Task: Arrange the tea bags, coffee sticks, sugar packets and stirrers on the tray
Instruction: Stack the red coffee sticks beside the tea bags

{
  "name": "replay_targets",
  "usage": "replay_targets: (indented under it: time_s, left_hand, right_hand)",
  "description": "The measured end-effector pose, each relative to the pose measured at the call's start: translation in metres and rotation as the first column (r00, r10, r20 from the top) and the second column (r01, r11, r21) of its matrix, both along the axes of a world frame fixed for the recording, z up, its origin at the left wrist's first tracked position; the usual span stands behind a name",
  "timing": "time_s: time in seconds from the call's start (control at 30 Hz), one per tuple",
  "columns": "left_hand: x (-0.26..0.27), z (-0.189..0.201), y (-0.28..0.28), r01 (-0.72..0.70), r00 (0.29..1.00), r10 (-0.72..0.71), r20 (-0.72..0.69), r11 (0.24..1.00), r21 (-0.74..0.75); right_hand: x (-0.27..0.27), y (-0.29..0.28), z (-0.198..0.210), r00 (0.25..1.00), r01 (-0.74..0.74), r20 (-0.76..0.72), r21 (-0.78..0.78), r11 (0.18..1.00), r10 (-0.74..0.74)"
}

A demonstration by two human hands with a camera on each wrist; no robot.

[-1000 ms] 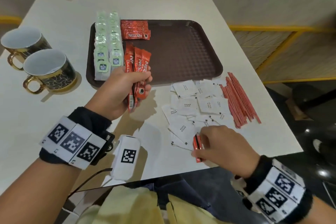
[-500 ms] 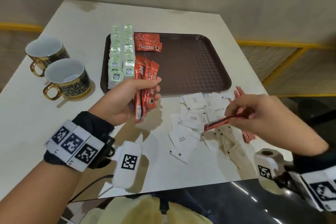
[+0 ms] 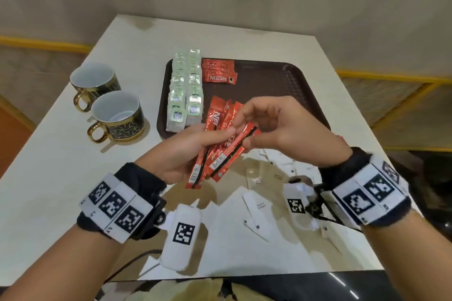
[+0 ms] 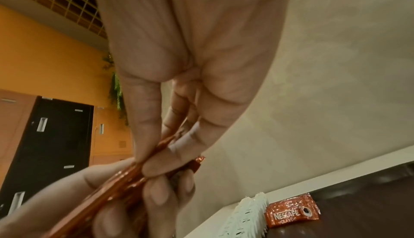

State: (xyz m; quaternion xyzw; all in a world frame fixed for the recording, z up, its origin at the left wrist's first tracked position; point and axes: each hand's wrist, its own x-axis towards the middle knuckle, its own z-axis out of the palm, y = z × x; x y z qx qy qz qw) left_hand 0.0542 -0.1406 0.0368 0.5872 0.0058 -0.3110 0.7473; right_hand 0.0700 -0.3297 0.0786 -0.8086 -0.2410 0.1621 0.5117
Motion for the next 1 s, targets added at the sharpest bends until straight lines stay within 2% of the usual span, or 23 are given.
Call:
replay_targets:
  time_s: [0.23, 0.33, 0.43, 0.53, 0.6, 0.7, 0.77, 0.83, 0.93, 1.0]
  left_hand:
    - [0.001, -0.002, 0.007, -0.007, 0.998, 0.005, 0.067, 1.000, 0.028]
    - [0.002, -0.003, 0.009, -0.026, 0.995, 0.023, 0.098, 0.999, 0.027]
    - [0.002, -0.006, 0.010, -0.071, 0.992, 0.068, 0.106, 0.997, 0.024]
    - [0.006, -0.011, 0.010, -0.153, 0.984, 0.149, 0.094, 0.988, 0.038]
    - [0.010, -0.014, 0.010, -0.237, 0.970, 0.236, 0.064, 0.971, 0.007]
    - [0.014, -0.020, 0.012, -0.369, 0.929, 0.369, 0.005, 0.929, -0.038]
    - [0.016, -0.023, 0.012, -0.429, 0.903, 0.429, -0.013, 0.902, -0.047]
    - [0.017, -0.023, 0.009, -0.446, 0.895, 0.446, -0.020, 0.894, -0.050]
    - [0.017, -0.022, 0.004, -0.463, 0.886, 0.459, -0.063, 0.880, -0.108]
    - [0.018, -0.022, 0.005, -0.471, 0.882, 0.453, -0.134, 0.860, -0.195]
  right_hand:
    - [0.019, 0.011, -0.006, 0.987, 0.161, 0.001, 0.037, 0.986, -0.161]
    - [0.020, 0.013, -0.012, 0.969, 0.236, -0.109, 0.117, 0.965, -0.223]
    - [0.022, 0.012, -0.014, 0.963, 0.241, -0.144, 0.076, 0.968, -0.228]
    - [0.028, 0.005, -0.007, 0.930, 0.367, 0.006, 0.084, 0.927, -0.369]
    - [0.030, -0.002, 0.000, 0.861, 0.468, 0.117, 0.201, 0.861, -0.495]
    - [0.022, -0.001, 0.001, 0.743, 0.496, 0.320, 0.327, 0.805, -0.588]
    - [0.011, 0.011, -0.007, 0.674, 0.446, 0.506, 0.303, 0.842, -0.538]
    - [0.002, 0.027, -0.022, 0.659, 0.354, 0.638, 0.204, 0.913, -0.399]
    - [-0.006, 0.044, -0.049, 0.679, 0.272, 0.697, 0.050, 0.961, -0.228]
    - [-0.008, 0.047, -0.060, 0.696, 0.253, 0.685, 0.043, 0.966, -0.213]
